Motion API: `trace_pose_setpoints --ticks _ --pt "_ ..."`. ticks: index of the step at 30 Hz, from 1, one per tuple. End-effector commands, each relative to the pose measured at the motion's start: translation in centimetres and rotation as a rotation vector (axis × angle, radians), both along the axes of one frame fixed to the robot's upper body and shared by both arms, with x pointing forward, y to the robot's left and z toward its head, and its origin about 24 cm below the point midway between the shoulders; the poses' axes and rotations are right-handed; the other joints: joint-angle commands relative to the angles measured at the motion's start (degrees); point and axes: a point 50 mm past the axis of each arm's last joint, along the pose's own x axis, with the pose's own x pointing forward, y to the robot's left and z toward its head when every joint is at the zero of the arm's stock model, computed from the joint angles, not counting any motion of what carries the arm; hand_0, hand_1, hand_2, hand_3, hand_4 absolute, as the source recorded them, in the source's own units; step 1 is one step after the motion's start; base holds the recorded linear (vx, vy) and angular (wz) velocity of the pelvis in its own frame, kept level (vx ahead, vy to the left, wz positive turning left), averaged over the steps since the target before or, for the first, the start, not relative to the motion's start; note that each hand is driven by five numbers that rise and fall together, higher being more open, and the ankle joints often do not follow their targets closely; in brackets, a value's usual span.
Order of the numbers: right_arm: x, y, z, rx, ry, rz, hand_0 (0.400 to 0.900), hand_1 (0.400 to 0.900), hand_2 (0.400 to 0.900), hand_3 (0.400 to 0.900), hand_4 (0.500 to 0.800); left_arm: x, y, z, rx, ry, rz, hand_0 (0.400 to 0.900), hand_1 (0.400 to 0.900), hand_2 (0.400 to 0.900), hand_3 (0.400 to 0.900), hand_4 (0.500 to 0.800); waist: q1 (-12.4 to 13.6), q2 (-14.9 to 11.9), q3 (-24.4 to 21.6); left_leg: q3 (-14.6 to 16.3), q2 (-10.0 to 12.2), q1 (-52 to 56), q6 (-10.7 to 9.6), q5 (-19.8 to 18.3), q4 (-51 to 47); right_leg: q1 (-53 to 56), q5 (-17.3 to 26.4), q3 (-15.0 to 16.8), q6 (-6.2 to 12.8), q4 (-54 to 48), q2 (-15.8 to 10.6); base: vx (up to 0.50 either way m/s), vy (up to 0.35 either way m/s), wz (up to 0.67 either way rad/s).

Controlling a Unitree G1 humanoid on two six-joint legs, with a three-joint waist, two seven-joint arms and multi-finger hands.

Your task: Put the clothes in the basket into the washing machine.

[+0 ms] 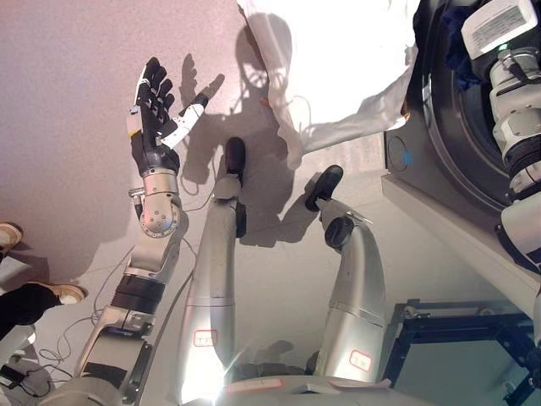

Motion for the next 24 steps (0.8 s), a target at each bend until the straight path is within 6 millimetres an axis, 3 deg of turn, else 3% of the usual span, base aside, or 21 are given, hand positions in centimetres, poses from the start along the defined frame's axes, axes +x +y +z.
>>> trace_pose_setpoints --ticks 1,3,4,6,11,19,20,21,24 --pt "-1.6 -3.3 -1.8 -0.014 -0.011 -0.174 0.4 0.4 0.4 0.4 0.5 -1.3 0.5 -0.9 -0.033 -0.023 0.032 0.9 0.9 0.9 0.9 0.8 -1.43 2.06 -8.51 -3.7 0.79 0.86 -2.69 -7.08 2.76 -2.42 -2.16 -0.55 4.27 3.2 1.87 -0.01 -0.005 -0.05" --pt "-1.8 -3.5 -1.6 -0.02 -0.014 -0.178 0.4 0.4 0.4 0.4 0.5 -1.4 0.6 -1.1 -0.031 -0.02 0.031 0.9 0.9 0.9 0.9 0.8 -1.55 2.17 -8.71 -3.7 0.85 0.91 -2.73 -7.11 2.73 -2.41 -2.16 -0.45 4.21 3.17 2.07 -0.01 -0.002 -0.02" --pt "-2.0 -3.4 0.7 -0.027 -0.065 -0.175 0.4 0.4 0.4 0.4 0.5 -1.4 0.6 -1.1 -0.034 -0.018 0.03 0.9 0.9 0.9 0.9 0.8 -1.75 1.93 -8.99 -3.65 0.9 0.85 -2.82 -7.12 2.79 -2.48 -2.16 -0.5 4.21 3.2 2.14 0.0 0.0 0.0" --pt "-3.5 -5.1 2.9 -0.058 -0.089 -0.244 0.4 0.4 0.4 0.4 0.5 -1.5 0.5 -1.3 -0.04 -0.014 0.011 0.9 0.9 0.9 0.9 0.8 -1.51 2.2 -9.55 -3.65 0.92 0.89 -2.84 -7.1 2.51 -2.51 -2.24 -0.56 4.33 3.2 1.96 0.0 -0.004 0.02" --pt "-5.2 -7.9 0.9 -0.101 -0.002 -0.364 0.4 0.4 0.4 0.4 0.5 -1.9 0.4 -1.5 -0.04 -0.018 -0.021 0.9 0.9 0.9 0.9 0.8 -1.28 2.85 -10.15 -3.52 1.22 1.52 -2.93 -7.19 2.42 -2.02 -2.15 -0.45 4.43 3.12 1.95 0.0 -0.004 0.0" --pt "-6.9 -10.0 0.2 -0.133 0.038 -0.431 0.4 0.4 0.4 0.4 0.5 -1.9 0.4 -1.8 -0.037 -0.006 -0.031 0.9 0.9 0.9 0.9 0.8 -1.59 2.96 -10.41 -3.33 1.43 2.61 -3.0 -7.04 1.67 -1.02 -2.01 -0.35 4.58 2.68 2.26 0.0 0.0 0.0" --pt "-7.2 -10.4 -0.4 -0.117 0.051 -0.445 0.602 0.602 0.602 0.602 0.621 -1.9 0.5 -1.9 -0.038 -0.002 -0.026 0.9 0.9 0.9 0.9 0.8 -1.82 2.91 -10.42 -3.33 1.49 2.69 -3.0 -7.06 1.59 -0.89 -2.0 -0.4 4.58 2.55 2.25 0.0 0.0 0.0" --pt "-7.6 -10.9 -0.8 -0.11 0.054 -0.46 0.9 0.9 0.9 0.9 0.8 -1.9 0.6 -1.8 -0.039 -0.004 -0.022 0.9 0.9 0.9 0.9 0.8 -1.93 2.87 -10.47 -3.35 1.5 2.68 -2.99 -7.04 1.53 -0.75 -1.97 -0.41 4.59 2.33 2.28 0.0 0.0 0.0" --pt "-8.7 -12.1 -2.0 -0.089 0.076 -0.5 0.9 0.9 0.9 0.9 0.8 -2.0 0.7 -2.1 -0.052 0.005 -0.011 0.9 0.9 0.9 0.9 0.8 -2.32 2.79 -10.63 -3.43 1.51 2.61 -3.04 -7.03 1.52 -0.69 -1.93 -0.41 4.59 2.2 2.42 0.0 0.0 0.0"
